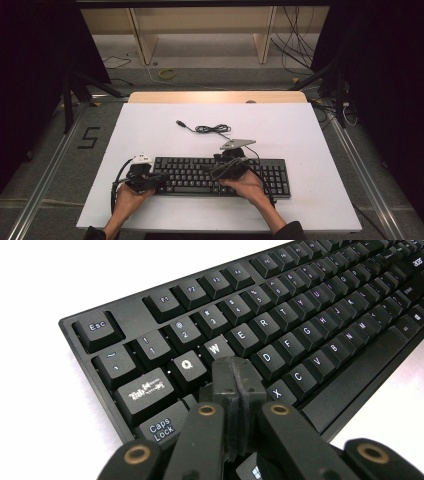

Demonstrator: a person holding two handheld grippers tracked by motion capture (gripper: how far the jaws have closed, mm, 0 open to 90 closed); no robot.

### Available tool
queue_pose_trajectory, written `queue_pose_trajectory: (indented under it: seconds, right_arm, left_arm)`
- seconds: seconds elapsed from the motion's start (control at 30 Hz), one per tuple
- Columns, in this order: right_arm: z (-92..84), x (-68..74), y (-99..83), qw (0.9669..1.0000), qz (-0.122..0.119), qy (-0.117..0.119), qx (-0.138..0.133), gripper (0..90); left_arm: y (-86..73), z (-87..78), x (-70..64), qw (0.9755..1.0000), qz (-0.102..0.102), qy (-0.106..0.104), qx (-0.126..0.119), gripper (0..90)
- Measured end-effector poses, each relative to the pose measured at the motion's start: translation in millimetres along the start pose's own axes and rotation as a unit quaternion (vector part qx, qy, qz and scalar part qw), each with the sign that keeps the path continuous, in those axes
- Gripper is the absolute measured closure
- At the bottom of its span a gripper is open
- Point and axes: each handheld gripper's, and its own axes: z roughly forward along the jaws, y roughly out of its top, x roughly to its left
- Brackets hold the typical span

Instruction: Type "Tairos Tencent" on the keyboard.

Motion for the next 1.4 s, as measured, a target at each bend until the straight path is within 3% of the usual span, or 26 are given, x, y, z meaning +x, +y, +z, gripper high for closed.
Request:
queue_pose_trajectory:
  seconds: [0.1,0.37,0.47,0.77,1.1,1.4]
  right_arm:
    - [-0.1,0.2,0.1,1.0,-0.001,0.0,-0.001,37.3]
    - [0.7,0.4,0.0,1.0,-0.002,-0.002,0.0,38.5]
    - [1.3,1.5,-0.2,1.0,-0.004,-0.001,0.002,42.2]
    - [6.7,5.3,-2.4,0.9998,-0.013,-0.001,0.015,59.2]
    - [12.5,6.8,-5.3,0.9996,-0.018,-0.004,0.023,77.6]
    - [20.3,7.9,-9.2,0.9988,-0.027,-0.011,0.039,86.5]
  left_arm:
    - [0.8,-2.5,-1.2,0.9999,0.007,0.009,-0.005,89.0]
    - [2.3,-13.0,-0.7,0.999,0.0,-0.006,-0.044,78.4]
    - [2.5,-12.6,-2.1,0.9988,0.001,-0.009,-0.048,66.9]
    - [3.5,-13.3,-3.3,0.9977,-0.007,-0.022,-0.064,46.8]
    - [4.3,-16.4,-8.0,0.9955,-0.009,-0.038,-0.086,36.6]
    - [3.6,-19.3,-9.9,0.994,-0.008,-0.045,-0.099,33.4]
